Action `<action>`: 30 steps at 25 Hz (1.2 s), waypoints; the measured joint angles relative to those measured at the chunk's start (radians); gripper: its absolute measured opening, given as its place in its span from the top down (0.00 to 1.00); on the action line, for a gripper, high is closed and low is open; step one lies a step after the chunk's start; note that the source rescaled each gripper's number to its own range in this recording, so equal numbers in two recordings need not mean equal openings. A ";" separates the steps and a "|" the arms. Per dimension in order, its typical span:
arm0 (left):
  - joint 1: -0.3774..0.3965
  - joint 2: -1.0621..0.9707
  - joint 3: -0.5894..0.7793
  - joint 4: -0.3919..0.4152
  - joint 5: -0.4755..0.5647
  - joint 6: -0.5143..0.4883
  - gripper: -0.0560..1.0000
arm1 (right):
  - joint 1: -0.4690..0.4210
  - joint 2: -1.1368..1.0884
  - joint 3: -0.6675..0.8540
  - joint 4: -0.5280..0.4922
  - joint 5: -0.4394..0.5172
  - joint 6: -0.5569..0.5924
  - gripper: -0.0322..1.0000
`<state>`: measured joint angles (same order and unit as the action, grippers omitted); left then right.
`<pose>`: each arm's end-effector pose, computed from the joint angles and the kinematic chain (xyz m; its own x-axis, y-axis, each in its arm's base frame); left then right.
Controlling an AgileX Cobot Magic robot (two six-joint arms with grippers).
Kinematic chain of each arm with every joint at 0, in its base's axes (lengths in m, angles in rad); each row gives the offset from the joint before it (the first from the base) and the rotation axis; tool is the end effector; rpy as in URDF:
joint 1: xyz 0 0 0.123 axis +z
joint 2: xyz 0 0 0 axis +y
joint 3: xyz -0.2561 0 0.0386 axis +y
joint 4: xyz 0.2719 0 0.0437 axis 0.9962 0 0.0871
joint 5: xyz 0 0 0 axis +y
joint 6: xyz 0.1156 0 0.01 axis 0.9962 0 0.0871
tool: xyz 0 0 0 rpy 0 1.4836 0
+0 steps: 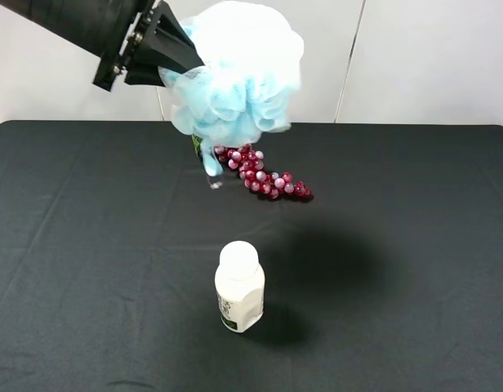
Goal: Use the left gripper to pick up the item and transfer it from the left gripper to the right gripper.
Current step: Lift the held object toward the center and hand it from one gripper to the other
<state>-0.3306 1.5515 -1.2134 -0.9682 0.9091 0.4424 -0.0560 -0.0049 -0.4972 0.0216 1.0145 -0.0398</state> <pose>0.3167 -0.1885 0.2629 -0.8797 0.0748 -0.4695 0.4063 0.6312 -0.6607 0.0667 -0.0016 0.2816 -0.4127 -0.0053 -0.9108 0.0276 0.9995 -0.0183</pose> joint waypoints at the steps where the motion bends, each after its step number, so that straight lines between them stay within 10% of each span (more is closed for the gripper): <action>1: 0.000 0.012 0.000 -0.021 0.015 0.015 0.92 | 0.000 0.000 0.000 0.001 0.000 0.000 0.00; 11: -0.059 0.122 0.000 -0.191 0.092 0.140 0.93 | 0.073 0.035 -0.014 0.140 0.011 -0.091 0.00; 30: -0.136 0.155 0.000 -0.204 0.094 0.188 0.93 | 0.698 0.471 -0.172 0.038 -0.172 -0.282 0.00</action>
<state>-0.4664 1.7064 -1.2134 -1.1724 1.0034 0.6301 0.6417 0.4659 -0.6695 0.0595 0.8423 -0.3219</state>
